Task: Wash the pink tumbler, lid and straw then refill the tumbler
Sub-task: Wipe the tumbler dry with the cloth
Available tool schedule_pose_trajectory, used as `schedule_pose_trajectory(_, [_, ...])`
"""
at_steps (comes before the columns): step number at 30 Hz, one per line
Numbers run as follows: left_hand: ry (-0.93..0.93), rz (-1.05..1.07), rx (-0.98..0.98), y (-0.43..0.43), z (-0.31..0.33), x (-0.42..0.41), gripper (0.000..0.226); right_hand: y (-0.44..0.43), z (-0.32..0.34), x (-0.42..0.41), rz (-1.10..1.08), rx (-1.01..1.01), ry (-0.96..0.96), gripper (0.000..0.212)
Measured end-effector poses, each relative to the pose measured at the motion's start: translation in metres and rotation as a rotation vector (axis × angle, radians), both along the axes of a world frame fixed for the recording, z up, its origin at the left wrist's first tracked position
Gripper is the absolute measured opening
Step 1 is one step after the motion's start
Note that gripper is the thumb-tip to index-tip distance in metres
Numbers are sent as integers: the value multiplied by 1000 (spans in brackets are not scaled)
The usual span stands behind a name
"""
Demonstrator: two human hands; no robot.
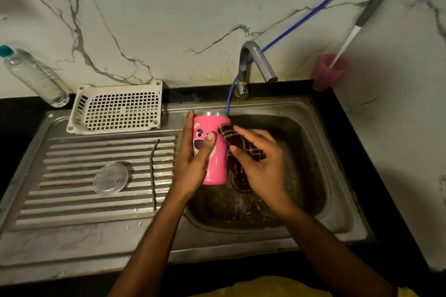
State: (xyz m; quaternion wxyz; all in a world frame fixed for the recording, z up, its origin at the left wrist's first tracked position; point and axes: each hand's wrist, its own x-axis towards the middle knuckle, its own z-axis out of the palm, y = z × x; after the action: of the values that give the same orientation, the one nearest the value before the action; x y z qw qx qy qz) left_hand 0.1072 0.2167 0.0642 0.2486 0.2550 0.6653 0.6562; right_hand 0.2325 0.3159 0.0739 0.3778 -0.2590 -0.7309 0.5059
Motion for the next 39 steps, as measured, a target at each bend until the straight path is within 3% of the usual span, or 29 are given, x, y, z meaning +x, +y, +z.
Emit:
schedule_pose_trajectory(7, [-42, -21, 89, -1, 7, -5, 52, 19, 15, -27, 7, 16, -55, 44])
schedule_pose_trajectory(12, [-25, 36, 137, -1, 14, -14, 52, -21, -4, -8, 31, 168, -102, 47])
schedule_pose_trajectory(17, [-16, 56, 105, -4, 7, -17, 49, -45, -27, 8, 50, 46, -92, 47])
schedule_pose_trajectory(21, [-35, 56, 115, -3, 9, -11, 47, -23, -9, -11, -13, 23, -82, 47])
schedule_pose_trajectory(27, [-154, 63, 217, 3, 16, -11, 45, 13, 26, -54, -64, 140, -50, 42])
schedule_pose_trajectory(32, [-237, 39, 251, -6, 11, -17, 59, 7, 21, -58, -30, 67, -53, 44])
schedule_pose_trajectory(36, [-217, -22, 185, -13, 4, -12, 98, -2, 5, -41, 101, -76, -58, 55])
schedule_pose_trajectory(39, [-90, -14, 47, -10, -3, -5, 84, -4, -1, -29, 16, -98, -41, 57])
